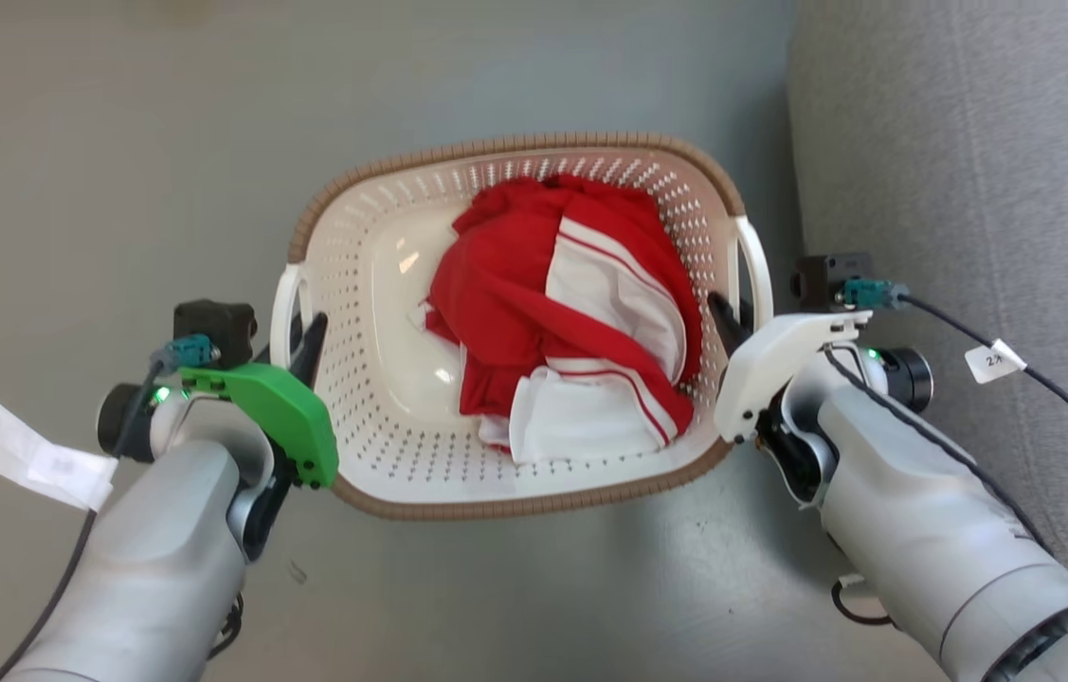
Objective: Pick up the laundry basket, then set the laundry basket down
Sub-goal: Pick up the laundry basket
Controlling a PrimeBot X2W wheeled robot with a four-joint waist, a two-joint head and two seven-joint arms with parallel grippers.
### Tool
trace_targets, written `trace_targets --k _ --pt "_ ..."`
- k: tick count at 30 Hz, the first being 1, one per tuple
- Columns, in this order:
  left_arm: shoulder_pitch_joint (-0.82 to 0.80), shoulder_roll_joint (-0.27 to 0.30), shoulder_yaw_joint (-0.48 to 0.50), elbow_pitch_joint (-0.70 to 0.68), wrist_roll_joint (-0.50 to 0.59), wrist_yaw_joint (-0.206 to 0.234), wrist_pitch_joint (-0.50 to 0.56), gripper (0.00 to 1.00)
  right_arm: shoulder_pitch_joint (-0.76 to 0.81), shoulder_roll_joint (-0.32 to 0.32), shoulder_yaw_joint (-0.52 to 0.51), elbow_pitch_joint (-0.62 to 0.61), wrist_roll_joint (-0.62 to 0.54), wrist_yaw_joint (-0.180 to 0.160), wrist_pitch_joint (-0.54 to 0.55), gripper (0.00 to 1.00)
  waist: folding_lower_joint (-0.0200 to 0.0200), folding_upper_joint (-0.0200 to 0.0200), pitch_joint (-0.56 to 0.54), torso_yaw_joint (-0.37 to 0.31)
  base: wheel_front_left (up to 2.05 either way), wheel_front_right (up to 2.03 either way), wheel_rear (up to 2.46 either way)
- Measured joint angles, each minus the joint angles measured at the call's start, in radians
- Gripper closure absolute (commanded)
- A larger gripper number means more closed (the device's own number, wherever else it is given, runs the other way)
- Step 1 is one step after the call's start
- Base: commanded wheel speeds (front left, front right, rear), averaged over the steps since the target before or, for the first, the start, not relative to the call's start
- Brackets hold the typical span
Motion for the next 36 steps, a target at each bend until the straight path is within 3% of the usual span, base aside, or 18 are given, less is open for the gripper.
trace_targets --k 17,26,36 --pt "0.135 -0.025 -0.089 0.021 -0.104 0.004 0.043 1.00 0.109 0.006 0.048 0.080 0.047 0.010 0.129 1.00 0.0000 0.0000 -0.262 -0.033 0.00 0.00 0.00" --pt "0.163 -0.034 -0.115 0.029 -0.169 0.007 0.165 1.00 0.131 0.005 0.072 0.102 0.057 0.024 0.246 1.00 0.0000 0.0000 -0.362 -0.040 0.00 0.00 0.00" --pt "0.163 -0.034 -0.141 0.040 -0.231 0.007 0.303 1.00 0.130 0.003 0.095 0.105 0.076 0.034 0.350 1.00 -0.0001 0.0000 -0.383 -0.042 0.00 0.00 0.00"
